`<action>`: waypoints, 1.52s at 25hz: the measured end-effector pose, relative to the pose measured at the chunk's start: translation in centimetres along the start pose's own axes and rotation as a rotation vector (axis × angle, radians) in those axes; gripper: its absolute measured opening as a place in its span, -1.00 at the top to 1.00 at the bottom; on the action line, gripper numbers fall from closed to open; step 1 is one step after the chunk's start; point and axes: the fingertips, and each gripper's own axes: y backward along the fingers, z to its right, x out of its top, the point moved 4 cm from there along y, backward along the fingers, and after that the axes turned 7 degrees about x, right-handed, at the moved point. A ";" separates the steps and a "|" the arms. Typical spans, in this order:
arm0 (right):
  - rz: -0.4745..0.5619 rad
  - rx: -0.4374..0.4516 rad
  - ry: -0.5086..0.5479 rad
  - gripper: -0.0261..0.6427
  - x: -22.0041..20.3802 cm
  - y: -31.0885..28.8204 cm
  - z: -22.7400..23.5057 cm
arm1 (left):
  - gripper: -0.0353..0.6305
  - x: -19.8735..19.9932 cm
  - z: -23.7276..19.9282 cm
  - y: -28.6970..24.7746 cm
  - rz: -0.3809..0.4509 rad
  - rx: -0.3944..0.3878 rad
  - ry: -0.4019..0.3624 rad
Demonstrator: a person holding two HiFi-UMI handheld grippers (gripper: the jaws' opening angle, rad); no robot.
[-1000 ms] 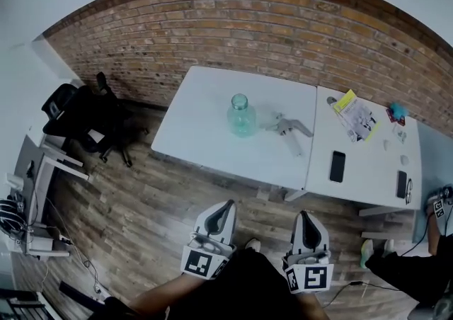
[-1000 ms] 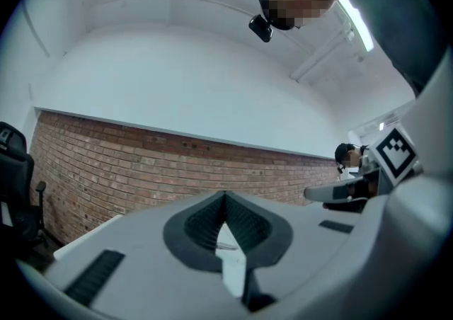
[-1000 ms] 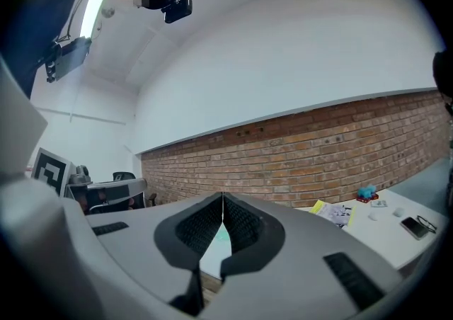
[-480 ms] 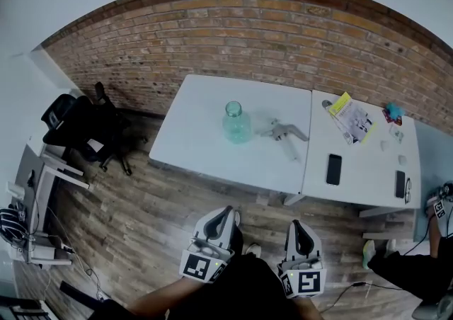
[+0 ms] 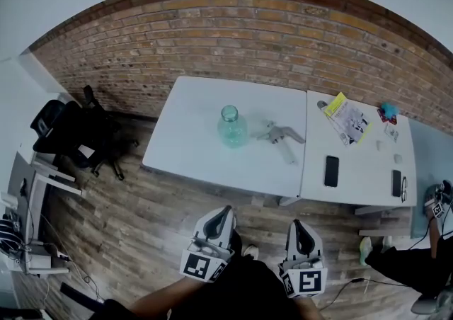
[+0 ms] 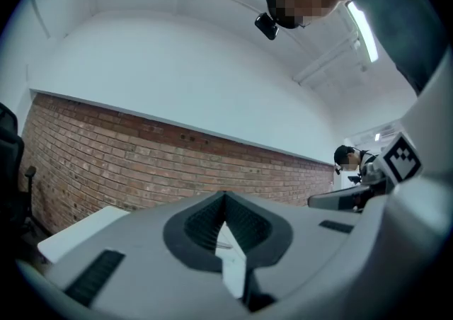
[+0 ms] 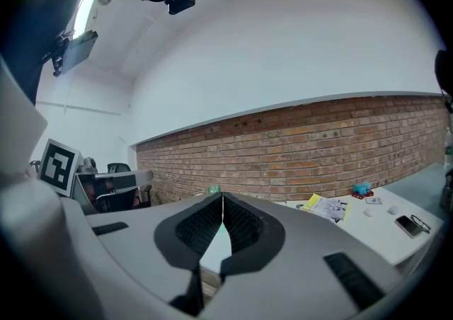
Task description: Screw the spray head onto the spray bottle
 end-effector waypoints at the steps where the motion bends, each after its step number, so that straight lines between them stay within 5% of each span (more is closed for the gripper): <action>1: 0.001 0.002 0.005 0.90 0.1 -0.5 -0.3 | 0.89 0.0 -0.6 -0.3 0.003 0.004 0.003; 24: -0.031 -0.088 0.119 0.90 3.3 -15.3 -2.6 | 0.89 -0.2 -11.4 -9.5 -0.012 -0.067 0.060; 38: -0.043 -0.105 0.127 0.90 4.2 -19.2 -4.7 | 0.89 -1.0 -15.0 -10.7 -0.048 -0.107 0.109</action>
